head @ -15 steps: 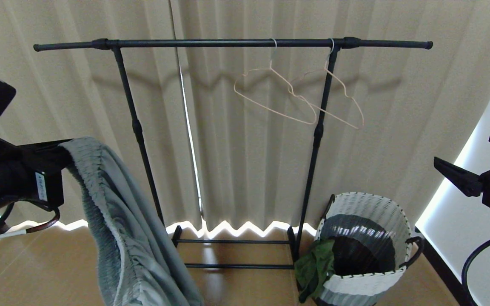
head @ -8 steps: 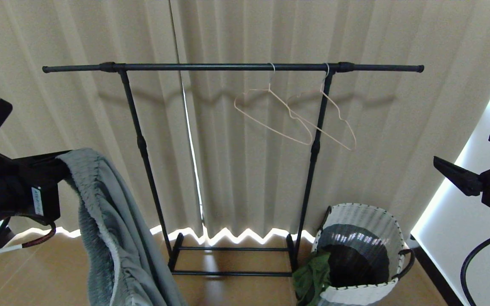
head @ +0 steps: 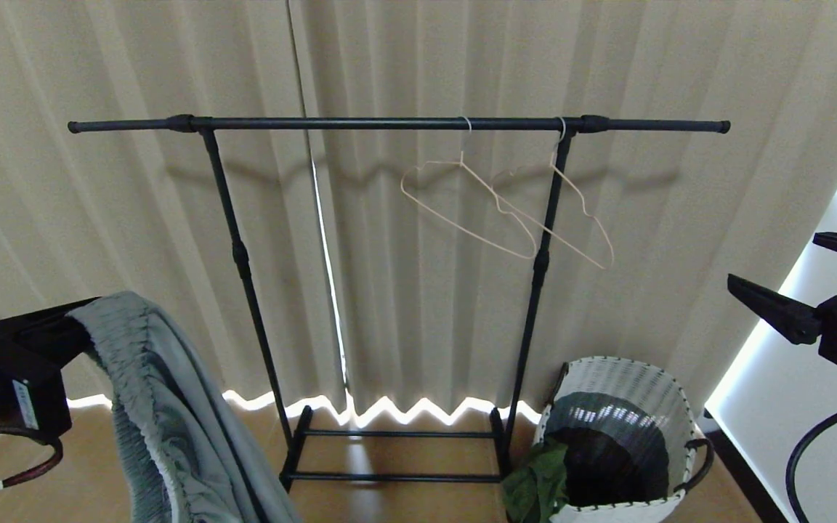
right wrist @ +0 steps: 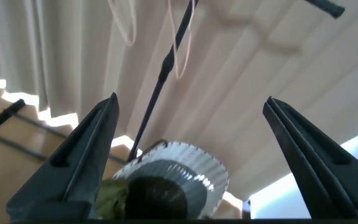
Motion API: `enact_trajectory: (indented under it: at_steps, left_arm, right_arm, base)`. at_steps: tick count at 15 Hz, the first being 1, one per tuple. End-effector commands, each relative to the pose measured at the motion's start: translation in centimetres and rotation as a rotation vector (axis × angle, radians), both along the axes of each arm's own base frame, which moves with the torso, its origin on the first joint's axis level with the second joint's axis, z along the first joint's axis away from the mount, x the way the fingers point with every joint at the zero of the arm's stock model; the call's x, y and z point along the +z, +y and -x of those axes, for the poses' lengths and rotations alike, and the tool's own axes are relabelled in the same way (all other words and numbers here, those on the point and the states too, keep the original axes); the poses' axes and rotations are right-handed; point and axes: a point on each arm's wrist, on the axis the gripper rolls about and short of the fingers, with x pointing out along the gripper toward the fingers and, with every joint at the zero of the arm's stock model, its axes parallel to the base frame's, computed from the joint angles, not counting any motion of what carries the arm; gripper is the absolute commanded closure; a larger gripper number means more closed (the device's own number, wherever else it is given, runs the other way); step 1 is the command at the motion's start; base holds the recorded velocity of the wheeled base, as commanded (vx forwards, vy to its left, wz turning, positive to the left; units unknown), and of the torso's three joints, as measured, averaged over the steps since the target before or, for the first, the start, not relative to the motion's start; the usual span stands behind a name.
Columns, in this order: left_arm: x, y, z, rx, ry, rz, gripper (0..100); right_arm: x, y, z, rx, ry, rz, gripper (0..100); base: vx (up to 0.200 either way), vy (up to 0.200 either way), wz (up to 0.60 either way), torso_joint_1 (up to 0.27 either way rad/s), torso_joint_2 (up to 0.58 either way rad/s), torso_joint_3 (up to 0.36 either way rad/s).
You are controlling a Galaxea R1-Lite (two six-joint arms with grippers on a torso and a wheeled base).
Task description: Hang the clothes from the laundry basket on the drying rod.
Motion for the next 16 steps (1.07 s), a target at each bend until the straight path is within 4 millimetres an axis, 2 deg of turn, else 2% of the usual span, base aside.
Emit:
enact_trajectory:
  at_steps: [1, 4, 8, 14, 16]
  left_arm:
    - [-0.5, 0.3, 0.9, 0.002, 0.003, 0.023, 100]
    - [-0.9, 0.6, 1.9, 0.003, -0.008, 0.031, 100]
    - [-2.5, 0.8, 2.6, 0.002, 0.024, 0.019, 100]
    - [-2.7, 1.0, 3.2, 0.000, 0.014, 0.021, 100]
    - [-3.2, 0.8, 3.6, -0.029, -0.007, 0.030, 100]
  right_arm:
    - [-0.5, 0.0, -0.6, 0.001, 0.025, -0.002, 0]
    - [-0.6, 0.0, -0.6, 0.001, 0.037, -0.001, 0]
    - [-1.2, 0.1, -1.1, 0.001, 0.075, 0.003, 0]
    - [-1.5, 0.1, -1.7, 0.002, 0.106, 0.003, 0]
    - [-0.8, 0.2, -2.5, 0.002, 0.127, -0.012, 0]
  base:
    - [0.200, 0.000, 0.00, 0.017, 0.01, 0.002]
    - [0.200, 0.000, 0.00, 0.010, 0.01, -0.002]
    - [0.200, 0.000, 0.00, 0.000, 0.00, 0.001]
    - [0.200, 0.000, 0.00, 0.003, 0.00, 0.003]
    - [0.000, 0.000, 0.00, 0.000, 0.00, 0.000]
